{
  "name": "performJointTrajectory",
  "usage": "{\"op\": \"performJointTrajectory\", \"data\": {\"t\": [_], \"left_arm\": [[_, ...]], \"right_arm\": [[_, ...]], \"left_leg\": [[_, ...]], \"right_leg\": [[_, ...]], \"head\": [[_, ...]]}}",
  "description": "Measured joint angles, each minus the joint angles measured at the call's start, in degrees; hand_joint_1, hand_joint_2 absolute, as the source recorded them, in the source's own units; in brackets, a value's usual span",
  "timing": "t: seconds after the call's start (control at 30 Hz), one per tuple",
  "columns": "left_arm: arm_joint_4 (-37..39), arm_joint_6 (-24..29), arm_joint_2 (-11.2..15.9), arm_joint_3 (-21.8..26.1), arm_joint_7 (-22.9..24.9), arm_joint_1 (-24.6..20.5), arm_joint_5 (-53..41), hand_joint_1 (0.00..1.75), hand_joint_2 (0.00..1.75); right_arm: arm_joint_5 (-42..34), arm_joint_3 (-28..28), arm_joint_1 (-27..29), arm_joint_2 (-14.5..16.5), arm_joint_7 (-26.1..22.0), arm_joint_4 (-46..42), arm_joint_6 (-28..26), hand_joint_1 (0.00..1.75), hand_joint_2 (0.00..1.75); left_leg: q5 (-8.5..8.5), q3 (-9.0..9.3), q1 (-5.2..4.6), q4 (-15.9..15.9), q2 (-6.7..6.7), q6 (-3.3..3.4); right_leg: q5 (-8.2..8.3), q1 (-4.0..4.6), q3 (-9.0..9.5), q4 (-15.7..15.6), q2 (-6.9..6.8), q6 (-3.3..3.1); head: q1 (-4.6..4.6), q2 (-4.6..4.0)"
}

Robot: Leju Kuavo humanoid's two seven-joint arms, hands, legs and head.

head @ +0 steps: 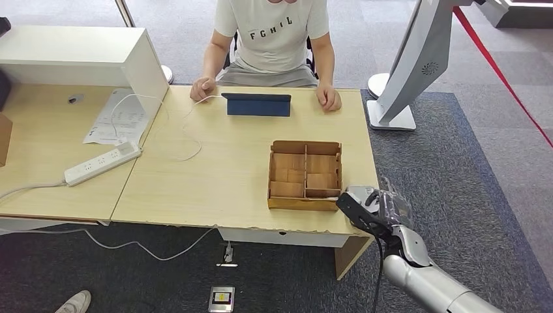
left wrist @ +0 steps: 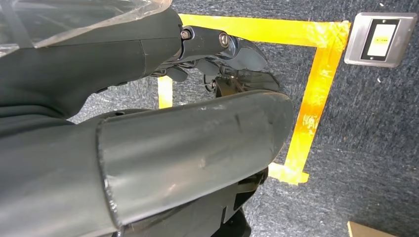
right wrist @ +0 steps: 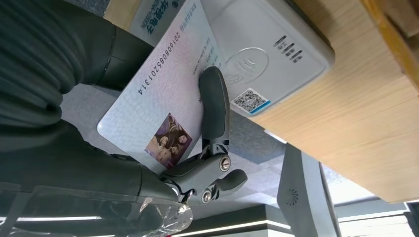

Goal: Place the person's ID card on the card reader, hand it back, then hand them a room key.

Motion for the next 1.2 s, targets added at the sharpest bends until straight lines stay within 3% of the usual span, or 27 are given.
{"op": "performJointTrajectory", "data": {"t": [0.43,0.73,0.97,1.2], "left_arm": [[0.1,0.0,0.1,-0.3,0.6,-0.1,0.3,0.0,0.0],[0.2,-0.1,0.1,-0.3,1.0,-0.3,-0.3,0.0,0.0],[0.2,0.0,0.0,-0.8,1.1,-0.3,-0.4,0.0,0.0],[0.2,0.6,-0.4,-1.3,1.1,-0.4,-0.4,0.0,0.0]], "right_arm": [[4.0,-3.1,-3.5,-1.7,4.1,-2.9,-0.9,1.75,1.75],[13.2,-3.9,-10.9,-4.9,12.3,-11.9,7.7,1.75,1.75],[17.2,-3.3,-13.3,-3.2,13.1,-15.3,10.0,1.75,1.75],[16.5,-2.7,-14.3,-0.1,10.5,-15.2,9.6,1.75,1.75]], "left_leg": [[0.0,-0.03,-0.01,0.0,0.0,0.0],[0.0,-0.01,-0.01,0.0,0.02,0.01],[0.0,-0.03,0.02,0.0,0.01,0.0],[0.0,-0.05,0.03,0.0,0.01,0.0]], "right_leg": [[0.01,-0.01,-0.02,0.0,0.0,0.01],[0.01,-0.01,-0.02,0.0,0.02,0.01],[0.01,0.02,-0.02,0.0,0.02,0.01],[0.01,0.03,-0.02,0.0,0.01,0.01]], "head": [[-0.01,0.0],[-0.01,-0.01],[-0.02,0.0],[0.0,-0.01]]}}
